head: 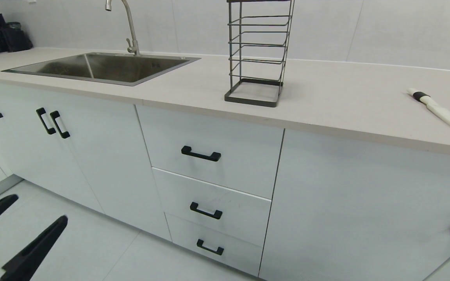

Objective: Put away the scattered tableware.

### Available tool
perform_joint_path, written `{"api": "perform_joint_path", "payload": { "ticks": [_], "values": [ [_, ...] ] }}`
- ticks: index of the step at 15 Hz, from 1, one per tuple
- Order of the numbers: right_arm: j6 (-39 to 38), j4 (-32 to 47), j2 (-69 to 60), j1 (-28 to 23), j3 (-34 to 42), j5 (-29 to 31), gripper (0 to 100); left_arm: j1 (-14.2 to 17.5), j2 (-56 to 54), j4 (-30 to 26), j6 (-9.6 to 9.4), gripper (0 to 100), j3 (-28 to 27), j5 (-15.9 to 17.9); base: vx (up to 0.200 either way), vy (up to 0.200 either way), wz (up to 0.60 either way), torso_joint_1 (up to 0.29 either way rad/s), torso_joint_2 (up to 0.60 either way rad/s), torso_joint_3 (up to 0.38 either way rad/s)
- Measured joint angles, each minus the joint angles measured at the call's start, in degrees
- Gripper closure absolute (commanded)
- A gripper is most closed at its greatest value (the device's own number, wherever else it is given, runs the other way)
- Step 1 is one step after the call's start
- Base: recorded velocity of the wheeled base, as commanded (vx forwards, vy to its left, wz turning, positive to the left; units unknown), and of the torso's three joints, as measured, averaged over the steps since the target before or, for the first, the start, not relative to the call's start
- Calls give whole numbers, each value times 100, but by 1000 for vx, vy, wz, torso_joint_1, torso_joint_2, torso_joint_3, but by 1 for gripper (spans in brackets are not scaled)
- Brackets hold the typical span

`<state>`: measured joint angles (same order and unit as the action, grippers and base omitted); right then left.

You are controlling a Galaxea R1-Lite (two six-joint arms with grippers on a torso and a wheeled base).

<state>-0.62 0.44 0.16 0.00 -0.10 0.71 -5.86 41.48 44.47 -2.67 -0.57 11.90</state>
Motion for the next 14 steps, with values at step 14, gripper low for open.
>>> {"api": "perform_joint_path", "payload": {
  "ticks": [14],
  "values": [
    [55, -12, 5, 11, 2, -194, 0, 600, -4146, -4423, 245, 0, 52, -925, 0, 0, -43, 0, 1, 0]
  ]
}}
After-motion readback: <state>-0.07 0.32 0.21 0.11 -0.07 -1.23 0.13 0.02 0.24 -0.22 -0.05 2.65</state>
